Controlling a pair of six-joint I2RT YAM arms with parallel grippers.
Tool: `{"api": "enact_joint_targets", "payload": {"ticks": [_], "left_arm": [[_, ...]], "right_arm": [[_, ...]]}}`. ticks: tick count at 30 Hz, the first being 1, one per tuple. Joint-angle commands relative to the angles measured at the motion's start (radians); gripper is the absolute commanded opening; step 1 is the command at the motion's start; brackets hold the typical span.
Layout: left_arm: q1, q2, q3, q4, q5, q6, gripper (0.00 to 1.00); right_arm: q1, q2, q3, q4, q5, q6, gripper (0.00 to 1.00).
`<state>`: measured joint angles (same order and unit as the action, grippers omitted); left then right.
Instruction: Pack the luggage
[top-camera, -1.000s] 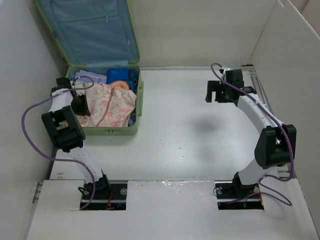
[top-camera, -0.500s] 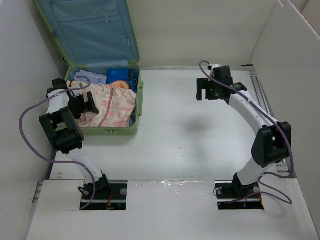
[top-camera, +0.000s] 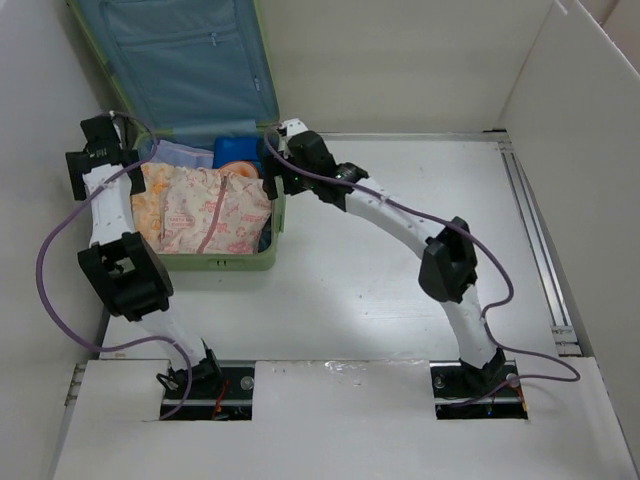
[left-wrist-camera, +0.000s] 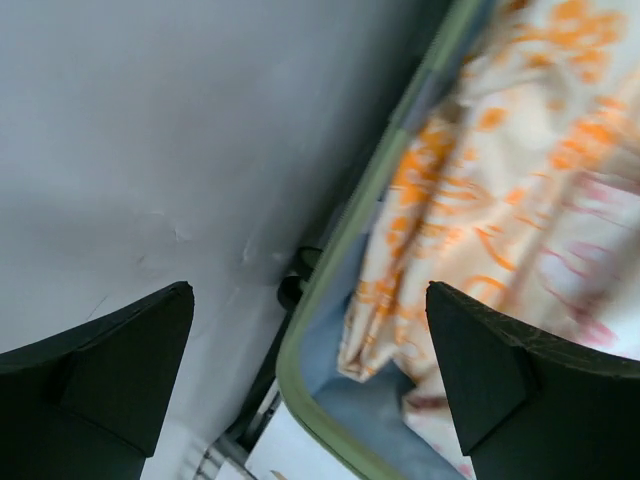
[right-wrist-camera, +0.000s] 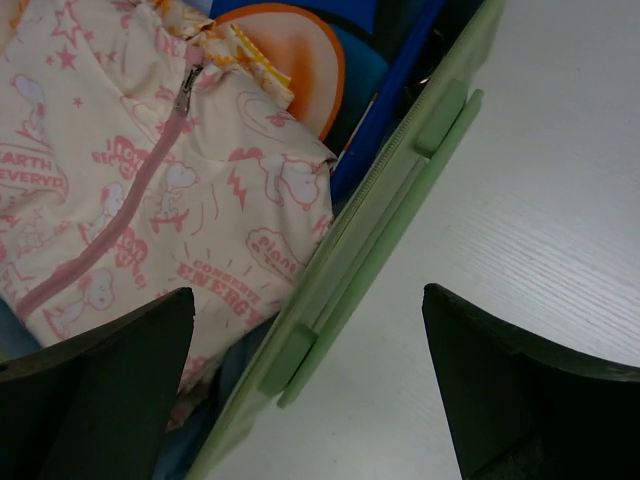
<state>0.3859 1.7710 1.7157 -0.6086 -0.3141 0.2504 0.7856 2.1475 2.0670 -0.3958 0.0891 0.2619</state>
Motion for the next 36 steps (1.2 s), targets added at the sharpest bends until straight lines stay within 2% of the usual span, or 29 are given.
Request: {"api": "enact_joint_targets", "payload": {"ticks": [1, 8, 9, 11, 13, 14, 15, 17, 18, 21, 22, 27, 31, 36], "left_arm": [[0.028, 0.113, -0.008, 0.027, -0.135, 0.023, 1.00], [0.041, 0.214, -0.008, 0.131, -0.161, 0.045, 1.00], [0.041, 0.235, -0.008, 0.132, -0.139, 0.046, 0.99], [0.041, 0.258, -0.008, 0.144, -0.088, 0.072, 0.90], [0.041, 0.281, -0.008, 0.144, -0.044, 0.081, 0.71], [0.041, 0.281, -0.008, 0.135, 0.013, 0.093, 0.50], [0.041, 0.281, -0.021, 0.135, 0.039, 0.093, 0.39], [0.041, 0.269, -0.047, 0.135, 0.116, 0.104, 0.18], [0.041, 0.269, -0.069, 0.135, 0.138, 0.118, 0.03], [0.015, 0.245, -0.103, 0.144, 0.205, 0.132, 0.00], [0.005, 0.233, -0.125, 0.144, 0.217, 0.142, 0.00], [-0.082, 0.192, -0.134, 0.133, 0.325, 0.151, 0.00], [-0.151, 0.183, -0.134, 0.081, 0.467, 0.132, 0.00], [-0.234, 0.174, -0.162, 0.014, 0.624, 0.132, 0.00]], "right_arm": [[0.009, 0.084, 0.128, 0.025, 0.024, 0.034, 1.00], [0.059, 0.215, 0.171, 0.019, 0.155, 0.046, 1.00], [0.060, 0.239, 0.182, -0.010, 0.172, 0.046, 1.00], [0.060, 0.249, 0.182, -0.020, 0.182, 0.056, 1.00], [0.060, 0.270, 0.171, -0.009, 0.157, 0.056, 0.95], [0.060, 0.270, 0.171, -0.009, 0.123, 0.056, 0.91], [0.060, 0.270, 0.171, 0.001, 0.112, 0.056, 0.78], [0.060, 0.279, 0.171, 0.002, 0.100, 0.065, 0.58], [0.060, 0.279, 0.162, 0.002, 0.100, 0.065, 0.38], [0.034, 0.267, 0.130, -0.012, 0.100, 0.108, 0.13], [0.011, 0.234, 0.083, -0.012, 0.100, 0.143, 0.00], [-0.071, 0.105, -0.161, 0.050, 0.087, 0.204, 0.00], [-0.132, -0.024, -0.359, 0.064, 0.162, 0.204, 0.00], [-0.253, -0.199, -0.632, 0.138, 0.172, 0.162, 0.00]]}}
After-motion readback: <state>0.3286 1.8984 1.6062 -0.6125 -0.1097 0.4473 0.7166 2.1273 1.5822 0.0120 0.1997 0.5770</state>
